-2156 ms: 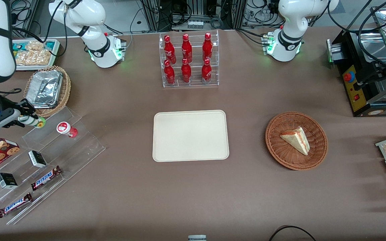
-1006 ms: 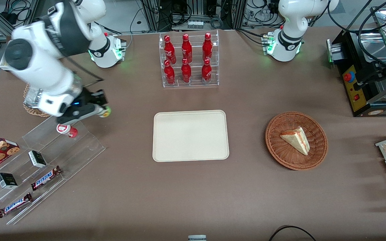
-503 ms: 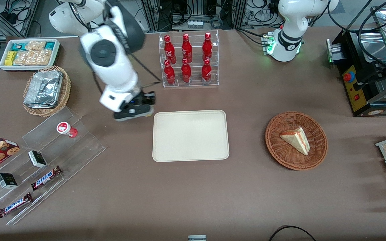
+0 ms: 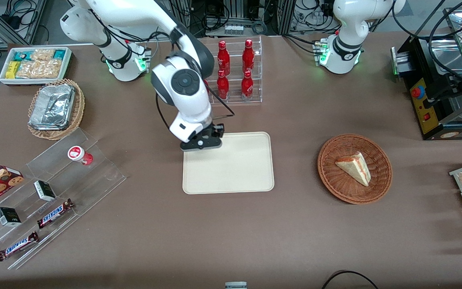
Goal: Place green gum on tray
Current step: 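Lift the gum container and carry it over the cream tray, then lower the gum container onto the tray and open the right gripper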
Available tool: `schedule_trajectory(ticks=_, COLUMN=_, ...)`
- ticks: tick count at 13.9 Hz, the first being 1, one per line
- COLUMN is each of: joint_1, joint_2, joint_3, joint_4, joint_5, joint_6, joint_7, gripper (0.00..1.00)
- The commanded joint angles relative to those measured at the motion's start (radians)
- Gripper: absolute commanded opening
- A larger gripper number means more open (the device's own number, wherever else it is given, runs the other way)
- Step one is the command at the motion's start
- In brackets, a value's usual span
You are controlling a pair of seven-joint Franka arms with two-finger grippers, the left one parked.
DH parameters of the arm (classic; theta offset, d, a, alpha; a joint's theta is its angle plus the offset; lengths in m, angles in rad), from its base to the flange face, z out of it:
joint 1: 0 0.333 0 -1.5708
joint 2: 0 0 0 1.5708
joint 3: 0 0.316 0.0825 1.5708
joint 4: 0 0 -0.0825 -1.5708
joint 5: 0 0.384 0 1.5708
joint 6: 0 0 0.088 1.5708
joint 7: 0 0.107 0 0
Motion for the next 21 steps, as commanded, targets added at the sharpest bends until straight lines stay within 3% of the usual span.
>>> schedule_trajectory(ticks=1, joint_1=0.041, joint_2=0.099, joint_3=-0.012, joint_4=0.045, joint_5=-0.047, joint_6=0.081, joint_7=0.091, gripper=0.00)
schedule_trajectory(ticks=5, joint_1=0.087, joint_2=0.216, joint_3=-0.015, joint_4=0.112, joint_5=-0.090, joint_6=0.140, joint_7=0.193, gripper=0.00)
schedule_trajectory(ticks=9, joint_1=0.102, joint_2=0.281, joint_3=-0.015, joint_4=0.131, joint_5=-0.186, joint_6=0.177, joint_7=0.282, gripper=0.00)
schedule_trajectory(ticks=15, joint_1=0.105, joint_2=0.305, joint_3=-0.015, joint_4=0.134, joint_5=-0.183, joint_6=0.183, joint_7=0.287, gripper=0.00)
schedule_trajectory(ticks=16, joint_1=0.104, joint_2=0.305, joint_3=-0.015, joint_4=0.134, joint_5=-0.183, joint_6=0.183, joint_7=0.286, gripper=0.18)
schedule_trajectory(ticks=17, joint_1=0.102, joint_2=0.305, joint_3=-0.015, joint_4=0.134, joint_5=-0.180, joint_6=0.183, joint_7=0.287, gripper=0.77)
schedule_trajectory(ticks=18, joint_1=0.098, joint_2=0.305, joint_3=-0.015, joint_4=0.134, joint_5=-0.179, joint_6=0.183, joint_7=0.284, gripper=0.99)
schedule_trajectory(ticks=21, joint_1=0.087, joint_2=0.293, joint_3=-0.015, joint_4=0.134, joint_5=-0.172, joint_6=0.183, joint_7=0.277, gripper=0.99)
